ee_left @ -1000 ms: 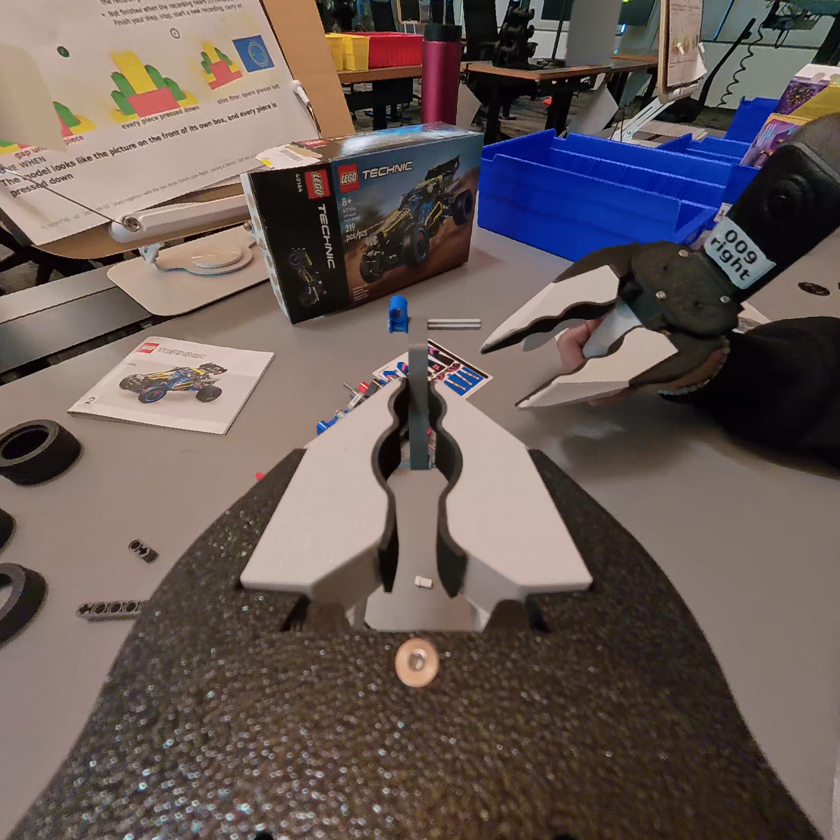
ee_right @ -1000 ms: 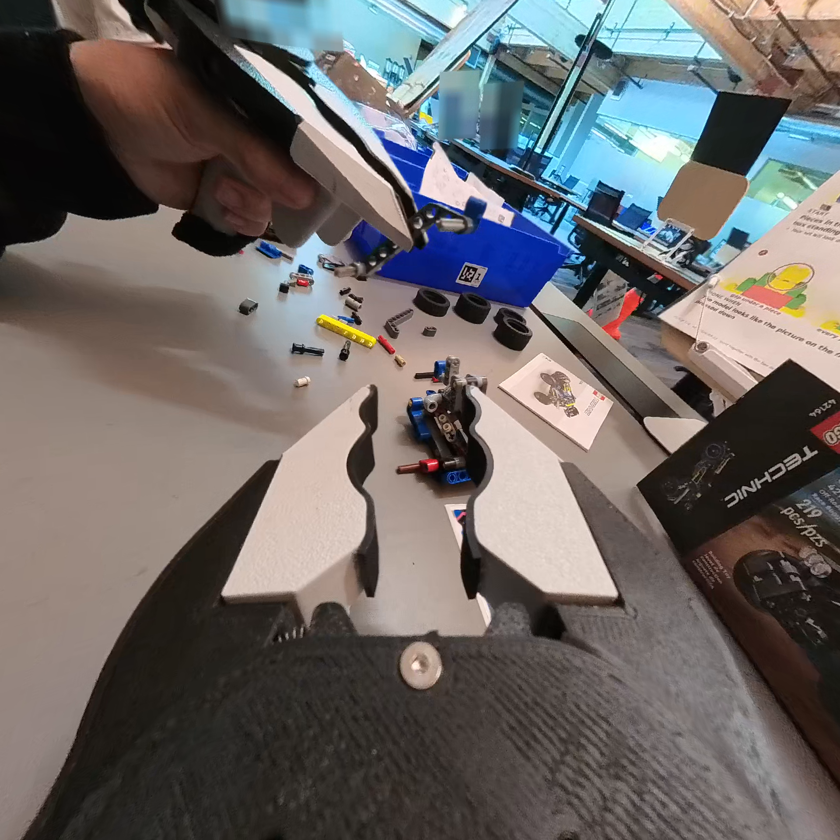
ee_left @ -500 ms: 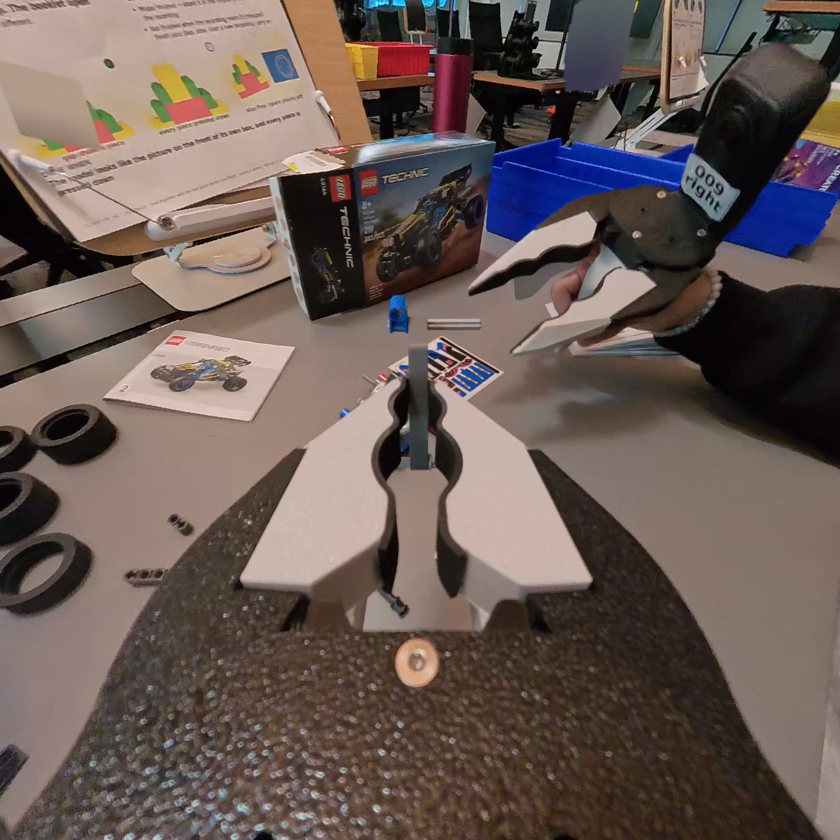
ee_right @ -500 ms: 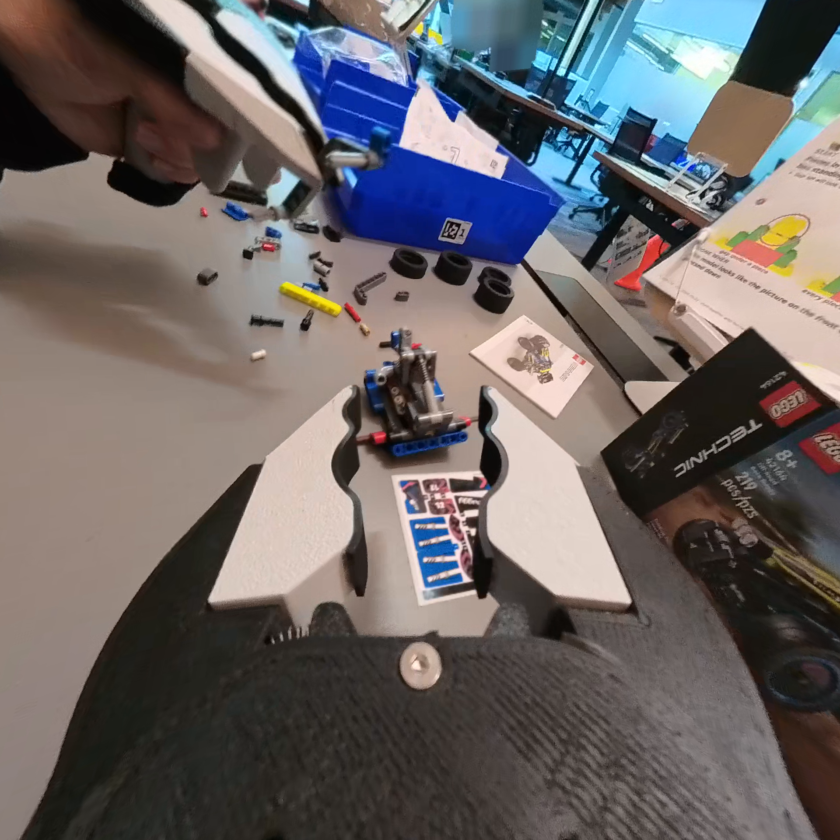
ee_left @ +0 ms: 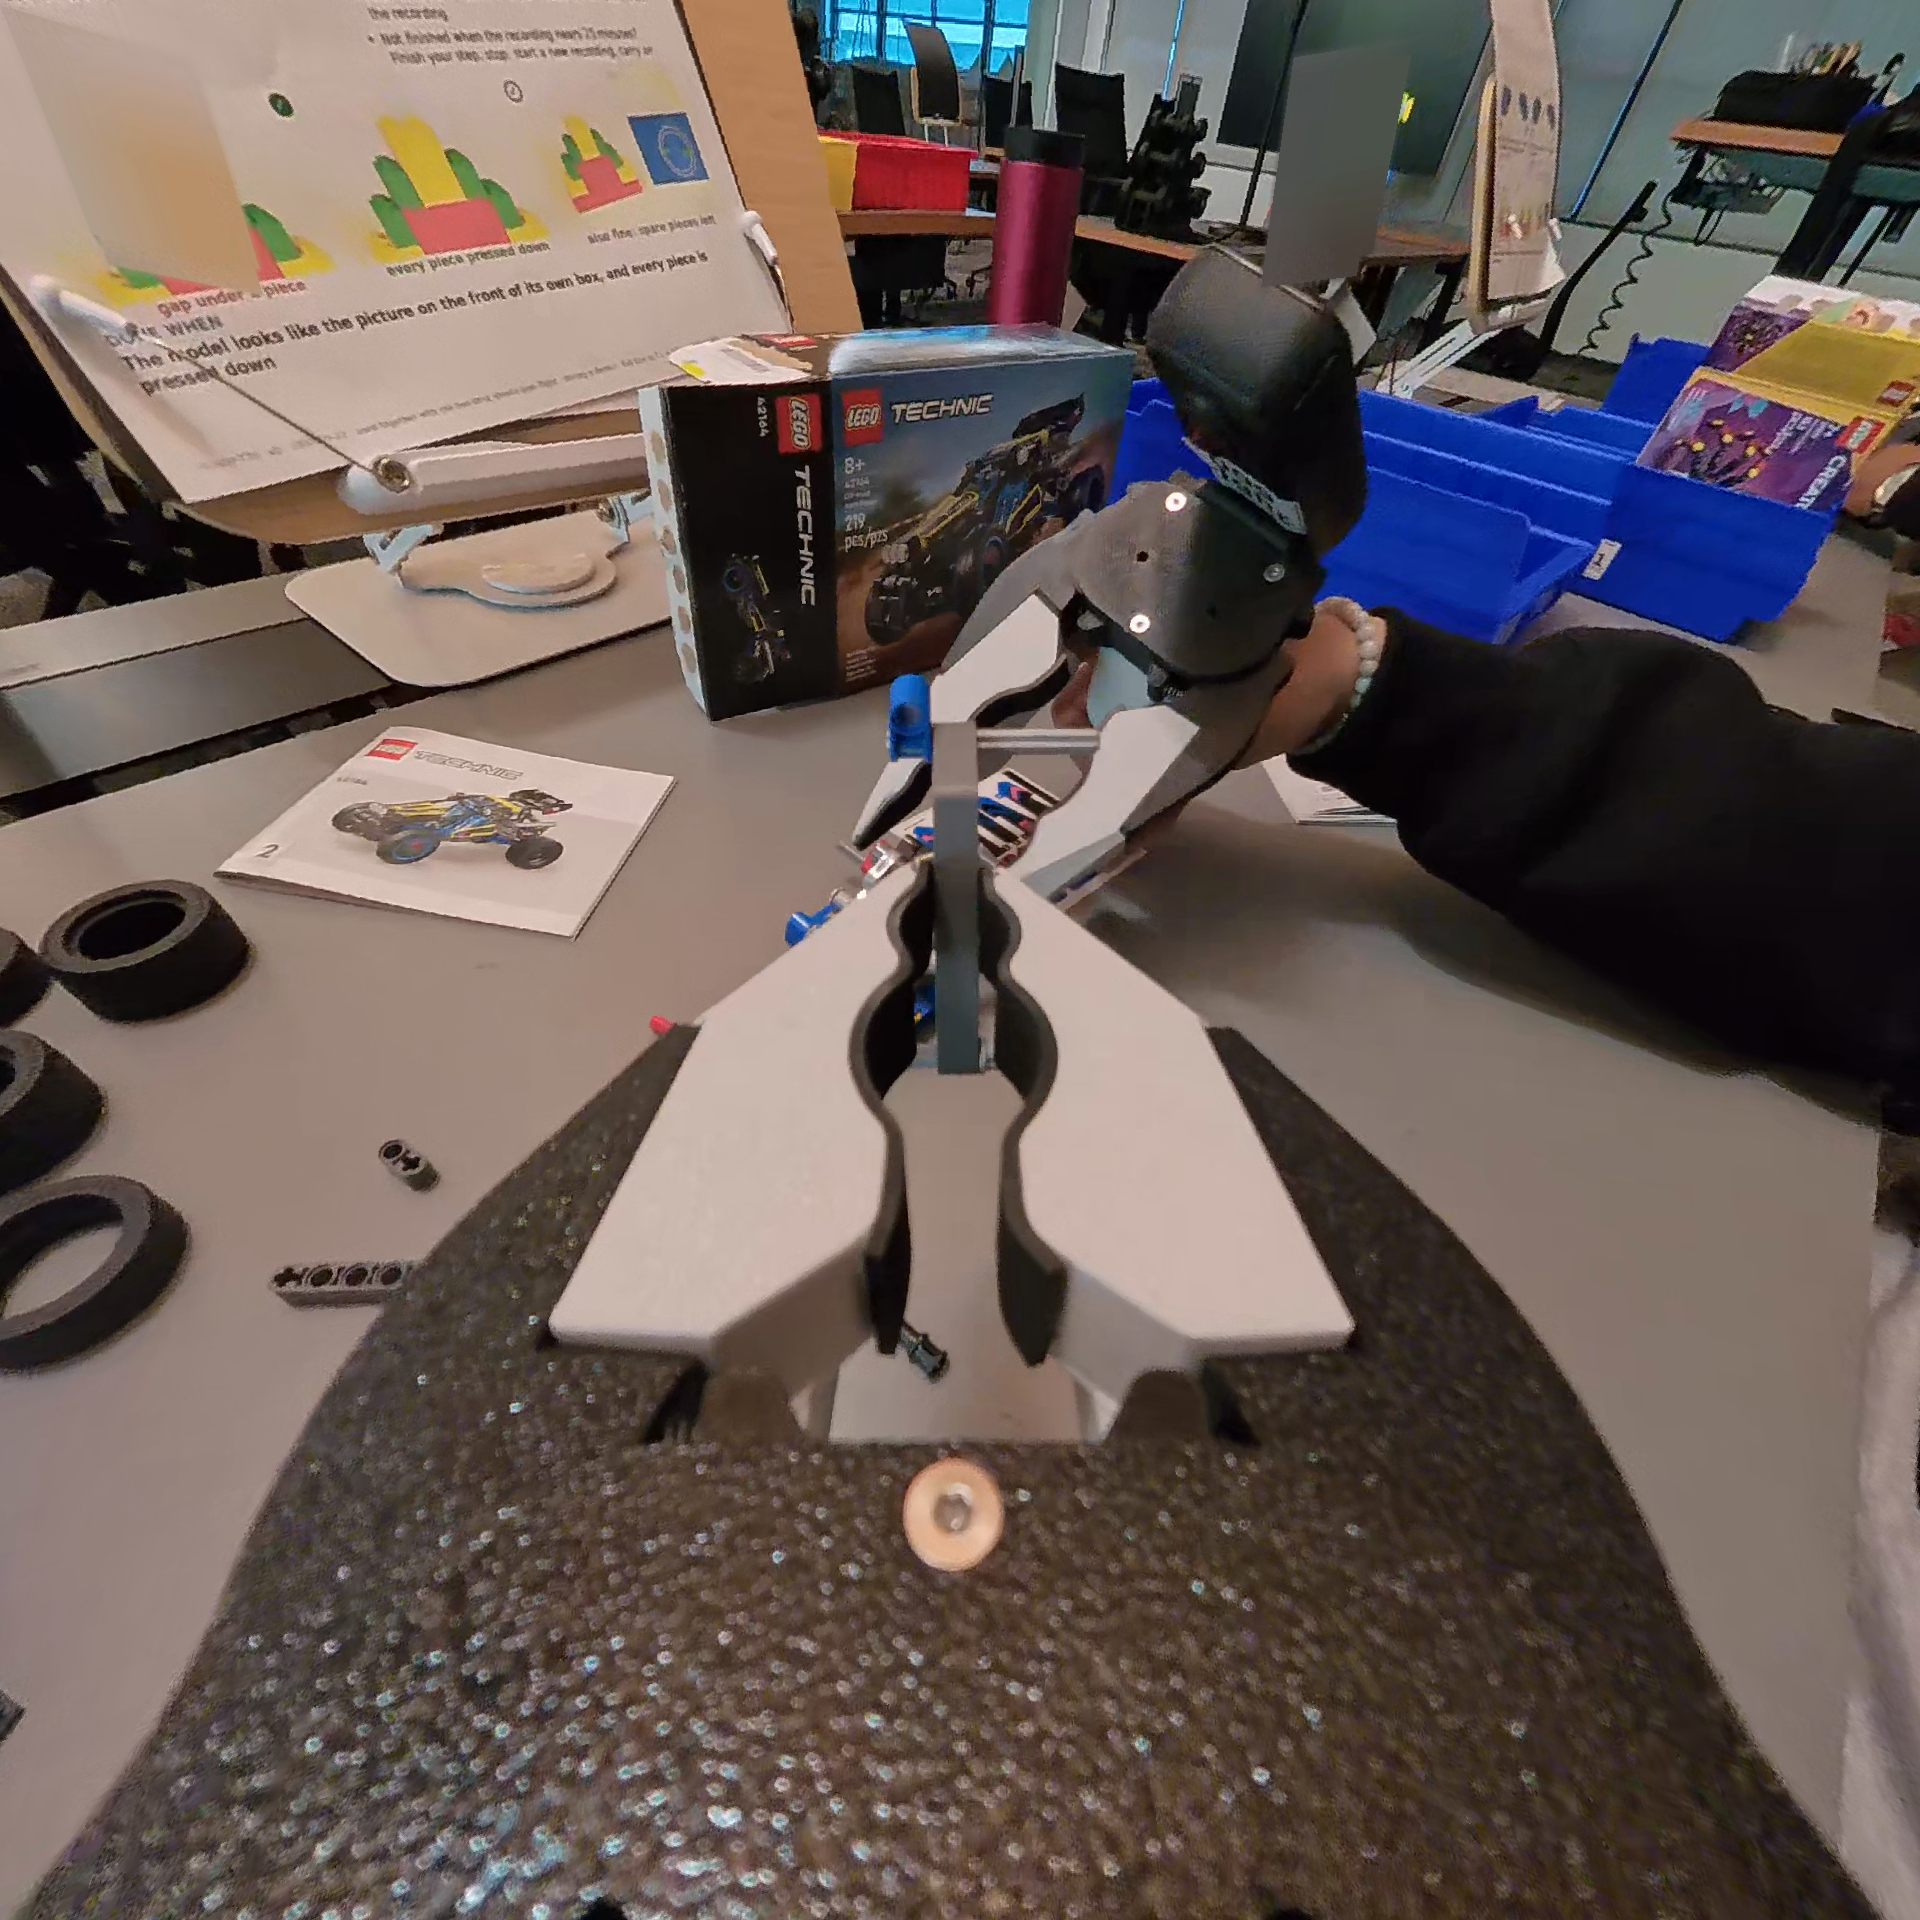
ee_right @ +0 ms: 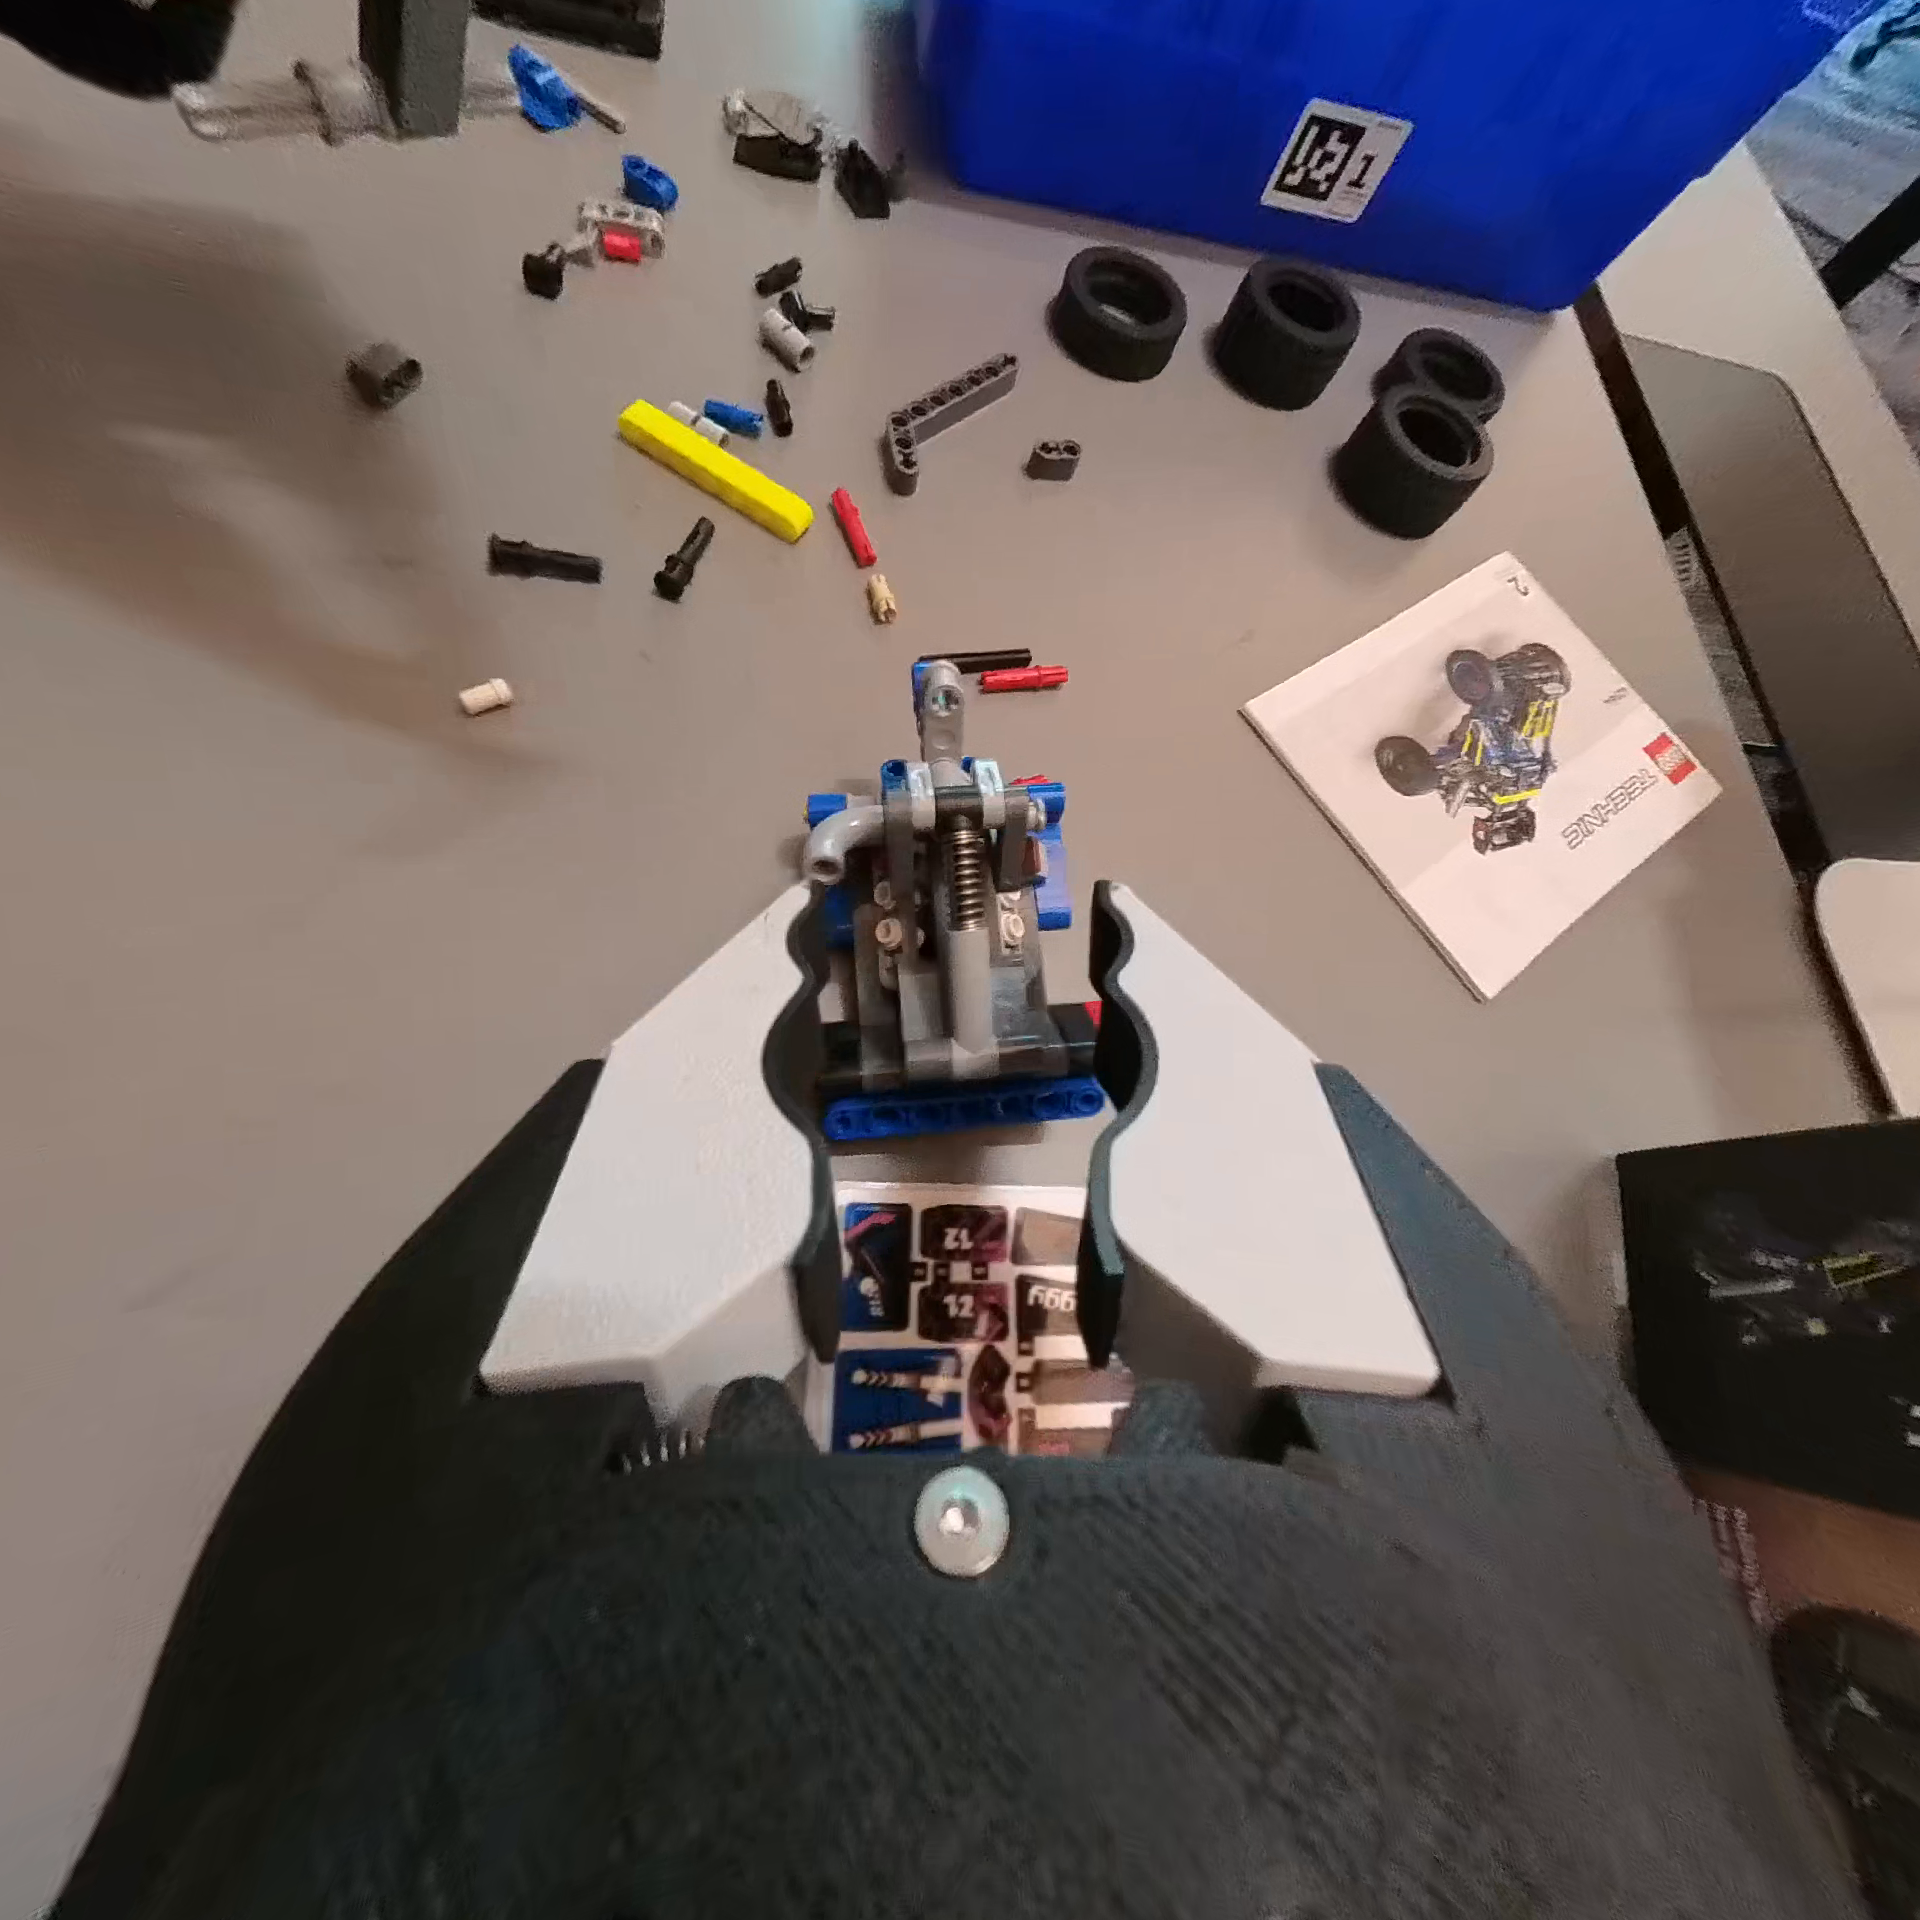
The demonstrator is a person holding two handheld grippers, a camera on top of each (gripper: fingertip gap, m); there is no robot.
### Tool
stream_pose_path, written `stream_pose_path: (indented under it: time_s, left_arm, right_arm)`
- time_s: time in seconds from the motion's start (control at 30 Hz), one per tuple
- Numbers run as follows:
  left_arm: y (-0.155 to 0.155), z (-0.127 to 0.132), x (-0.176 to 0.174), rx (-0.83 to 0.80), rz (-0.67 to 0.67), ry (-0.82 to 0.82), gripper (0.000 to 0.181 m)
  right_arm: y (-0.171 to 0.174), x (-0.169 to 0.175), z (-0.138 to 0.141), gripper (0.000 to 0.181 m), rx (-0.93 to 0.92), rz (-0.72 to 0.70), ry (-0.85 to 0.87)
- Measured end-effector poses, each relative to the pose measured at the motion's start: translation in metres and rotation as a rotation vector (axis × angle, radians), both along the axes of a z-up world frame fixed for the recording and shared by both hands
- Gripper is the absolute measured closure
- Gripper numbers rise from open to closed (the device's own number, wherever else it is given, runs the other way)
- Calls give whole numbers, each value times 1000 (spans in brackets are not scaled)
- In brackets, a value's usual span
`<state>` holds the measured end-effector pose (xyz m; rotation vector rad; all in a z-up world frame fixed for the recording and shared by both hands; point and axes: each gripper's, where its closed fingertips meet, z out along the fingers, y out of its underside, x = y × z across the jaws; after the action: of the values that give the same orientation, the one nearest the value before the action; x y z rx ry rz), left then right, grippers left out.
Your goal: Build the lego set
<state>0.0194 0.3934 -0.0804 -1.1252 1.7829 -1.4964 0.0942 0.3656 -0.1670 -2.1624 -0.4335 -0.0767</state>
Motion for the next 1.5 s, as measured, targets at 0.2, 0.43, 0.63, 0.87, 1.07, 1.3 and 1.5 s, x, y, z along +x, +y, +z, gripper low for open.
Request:
stream_pose_path:
  time_s: [0.2,0.43,0.63,0.87,1.07,1.3,1.5]
  left_arm:
    - [0,-17,4,14,-9,48,177]
    - [-12,-31,3,95,-51,111,176]
    - [-65,-49,-1,203,-210,190,177]
    - [-98,-69,-1,391,-244,237,177]
    - [-99,-75,1,430,-241,228,177]
    - [-103,-80,0,412,-290,209,177]
    - [-108,-85,-2,420,-319,209,177]
  right_arm:
    - [3,-1,-3,160,17,55,-8]
    - [-31,-27,2,160,-12,176,142]
    - [-86,-67,2,159,-44,305,135]
    - [-116,-80,-1,159,-20,315,132]
    - [-117,-73,21,135,137,226,105]
    - [-107,-75,16,127,145,178,17]
    - [-101,-78,11,124,144,177,10]
